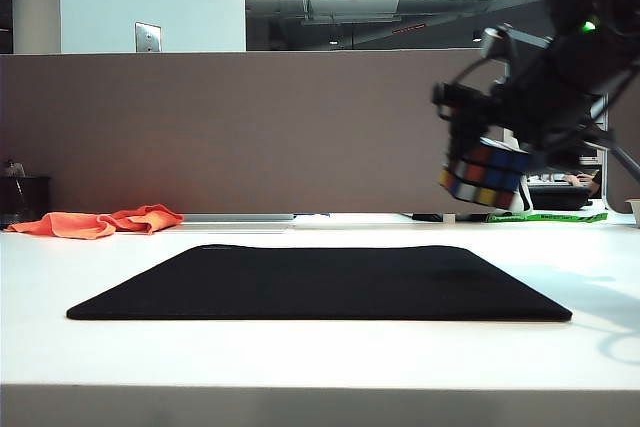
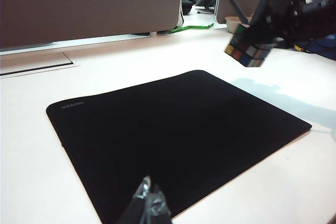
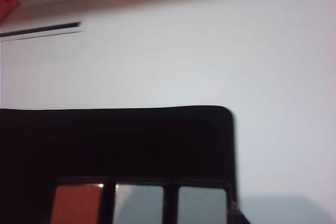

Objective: Pick up the cube on the right side of the mouse pad, then place it in the center of the mouse pad.

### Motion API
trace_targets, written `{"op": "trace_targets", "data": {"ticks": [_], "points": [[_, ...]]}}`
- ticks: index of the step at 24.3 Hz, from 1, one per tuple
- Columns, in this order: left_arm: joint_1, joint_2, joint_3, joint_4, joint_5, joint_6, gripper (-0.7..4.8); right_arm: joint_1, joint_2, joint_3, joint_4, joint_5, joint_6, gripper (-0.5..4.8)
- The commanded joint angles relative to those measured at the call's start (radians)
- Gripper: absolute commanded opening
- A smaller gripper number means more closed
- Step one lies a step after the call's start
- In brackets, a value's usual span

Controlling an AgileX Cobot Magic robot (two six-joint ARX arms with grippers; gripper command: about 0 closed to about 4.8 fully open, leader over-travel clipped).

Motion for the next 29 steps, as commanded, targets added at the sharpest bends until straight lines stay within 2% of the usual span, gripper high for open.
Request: {"op": "trace_targets", "data": {"ticks": [1,7,12,17,22,25,29], "points": [[0.001,0.001,0.003,0.005,-0.001,0.000,-0.06,0.048,-0.003,0.037,0.031,0.004,0.008,2.60],[0.001,0.001,0.003,0.005,-0.003,0.000,-0.06,0.151,0.042,0.114,0.028,0.087,0.008,2.61],[0.001,0.001,0.003,0.006,-0.003,0.000,-0.06,0.230,0.128,0.187,0.021,0.094,0.008,2.61],[0.001,0.001,0.003,0.006,-0.003,0.000,-0.06,0.337,0.241,0.281,-0.005,0.213,0.008,2.66],[0.001,0.001,0.003,0.005,-0.003,0.000,-0.06,0.421,0.301,0.374,-0.137,0.384,0.016,2.66],[0.001,0.001,0.003,0.005,-0.003,0.000,-0.06,0.436,0.301,0.375,-0.142,0.435,0.018,2.66],[0.001,0.001,0.003,0.006,-0.003,0.000,-0.06,0.446,0.301,0.380,-0.200,0.466,0.145,2.66]]}}
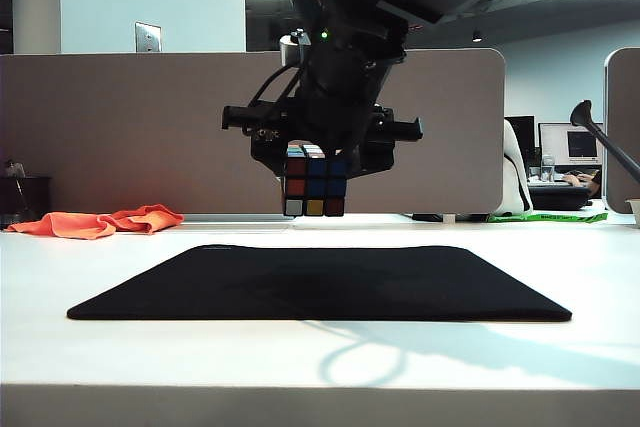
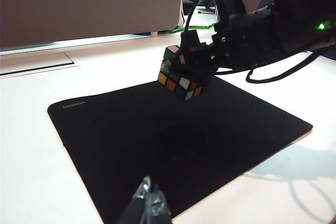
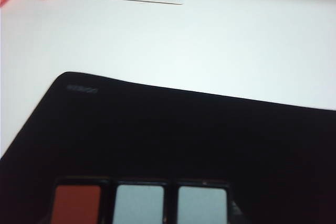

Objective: Pick up the cube on the right side of the mouse pad, then place it in the center of the mouse pad.

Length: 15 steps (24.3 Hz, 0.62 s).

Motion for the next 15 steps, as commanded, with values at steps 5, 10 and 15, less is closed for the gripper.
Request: {"op": "trace_targets", "data": {"ticks": [5,10,15], "points": [[0.001,0.001,0.003,0.005,0.000,0.000,-0.06,-0.002,-0.005,0.009,-0.076,0.042,0.231,2.66],[0.001,0.001,0.003,0.005,0.000,0.000,-0.06,0.001,-0.003,0.010,-0.091,0.041,0.250,2.65],[0.001,0.001,0.003,0.006,0.000,0.000,-0.06,-0.001,0.007,0.010,-0.113,0.041,0.249,2.65]]}}
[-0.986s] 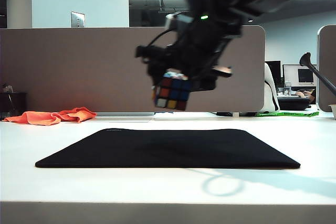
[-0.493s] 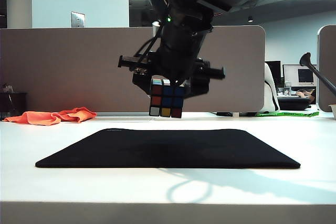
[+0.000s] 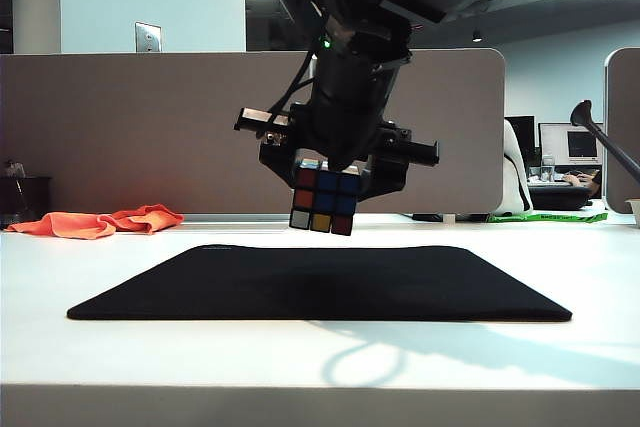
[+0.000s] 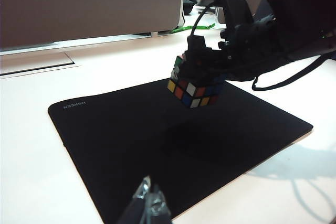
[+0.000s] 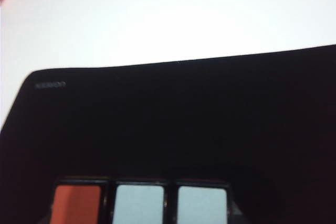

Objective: Pick up the cube on the right side of the mouse pad, then place it in the center of the mouse pad.

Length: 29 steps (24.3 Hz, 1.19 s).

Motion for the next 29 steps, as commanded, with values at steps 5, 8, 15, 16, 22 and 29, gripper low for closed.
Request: {"op": "trace_targets", "data": {"ticks": [5,8,15,16,22,29], "points": [[0.001,0.001,0.003,0.006,0.000,0.000,-0.06,0.001,0.035,0.006,0.004,0.002,0.003,2.66],[0.001,0.001,0.003,0.005,0.001,0.000,-0.06,0.001,0.043,0.006,0.007,0.002,0.003,2.66],[0.001,0.001,0.003,0.006,0.001,0.000,-0.06,0.001,0.050,0.006,0.019,0.001,-0.006,2.66],[0.001,0.001,0.003,0.005,0.001,0.000,-0.06,0.001,0.053,0.006,0.024,0.001,-0.006,2.66],[0.001,0.001,0.003,0.006,0.001,0.000,-0.06,-0.003,0.061,0.007,0.056,-0.002,-0.038,2.66],[0.001,0.001,0.003,0.006,0.004,-0.009,-0.06,-0.014,0.061,0.009,0.062,-0.002,-0.065,2.65]]}}
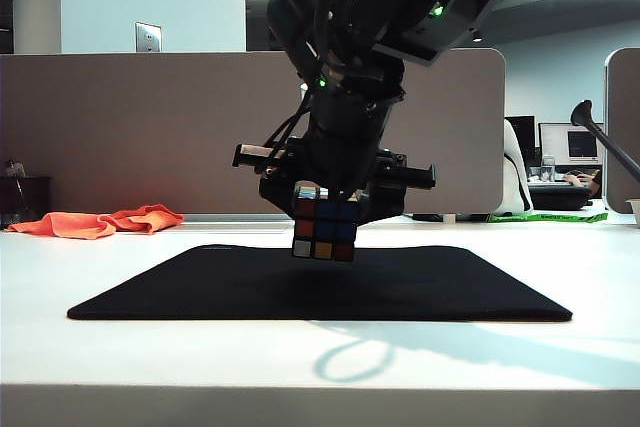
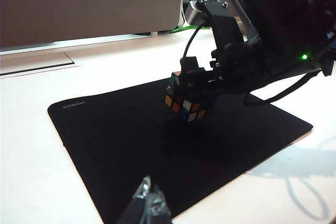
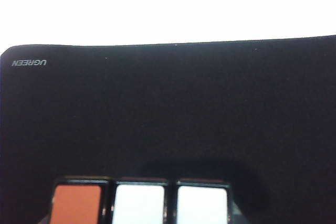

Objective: Pick up the cube on the right side of the mouse pad, then place it in the center of the mouse pad.

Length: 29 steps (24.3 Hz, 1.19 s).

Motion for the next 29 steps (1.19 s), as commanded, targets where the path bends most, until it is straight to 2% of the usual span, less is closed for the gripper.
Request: {"op": "trace_targets", "data": {"ticks": [1,20,26,29], "points": [[0.001,0.001,0.003,0.006,0.004,-0.009,-0.06,-0.004,-0.006,0.008,0.016,0.006,-0.010,2.65],[0.001,0.001,0.003,0.006,0.003,-0.008,-0.06,-0.029,0.007,0.008,0.021,-0.002,-0.010,2.66],[0.001,0.001,0.003,0.006,0.003,-0.008,-0.06,-0.029,0.024,0.009,0.032,-0.071,-0.010,2.65],[0.001,0.001,0.003,0.006,0.003,-0.008,-0.06,-0.027,0.032,0.009,0.035,-0.069,-0.010,2.65]]}}
